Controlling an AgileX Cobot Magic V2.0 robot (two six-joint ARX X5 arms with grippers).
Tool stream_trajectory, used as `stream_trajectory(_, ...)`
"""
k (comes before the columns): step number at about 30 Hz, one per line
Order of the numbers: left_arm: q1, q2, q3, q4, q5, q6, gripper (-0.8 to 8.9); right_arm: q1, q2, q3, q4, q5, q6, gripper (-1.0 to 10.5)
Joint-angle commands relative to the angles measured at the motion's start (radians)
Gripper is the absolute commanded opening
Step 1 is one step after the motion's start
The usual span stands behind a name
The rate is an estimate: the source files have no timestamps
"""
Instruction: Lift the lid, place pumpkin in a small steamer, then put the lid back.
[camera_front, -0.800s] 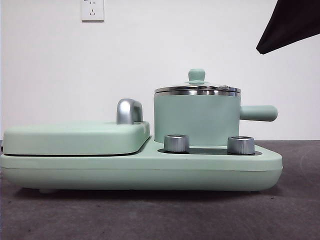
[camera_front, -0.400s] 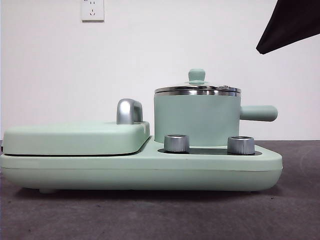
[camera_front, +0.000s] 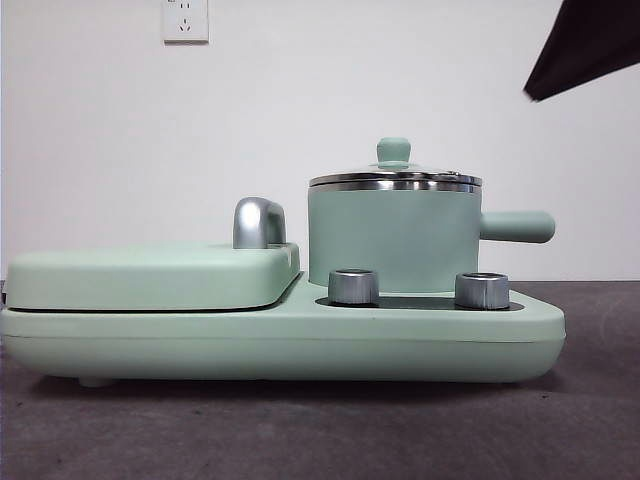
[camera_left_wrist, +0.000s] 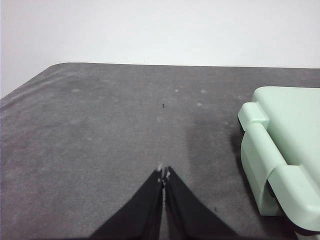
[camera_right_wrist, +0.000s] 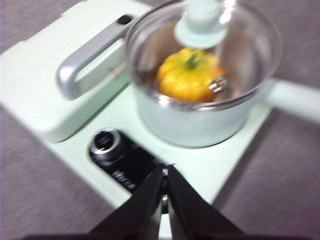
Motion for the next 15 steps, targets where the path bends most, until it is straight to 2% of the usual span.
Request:
stream_trajectory(1, 0.003, -0.001, -0.020, 0.010, 0.001, 0.015, 0.07, -0.033, -0.057, -0.036, 0.036, 0.067, -0.090, 0.1)
stream_trajectory(8, 0.003, -0.001, -0.020, 0.010, 0.001, 0.015, 0.07, -0.214, -0.332, -0.322, 0.285, 0.158, -0.106, 0.1)
stream_trajectory(15, 0.003, -0.001, -0.020, 0.010, 0.001, 0.015, 0.07, -0.342, -0.646, -0.571, 0.310, 0.167, -0.095, 0.1)
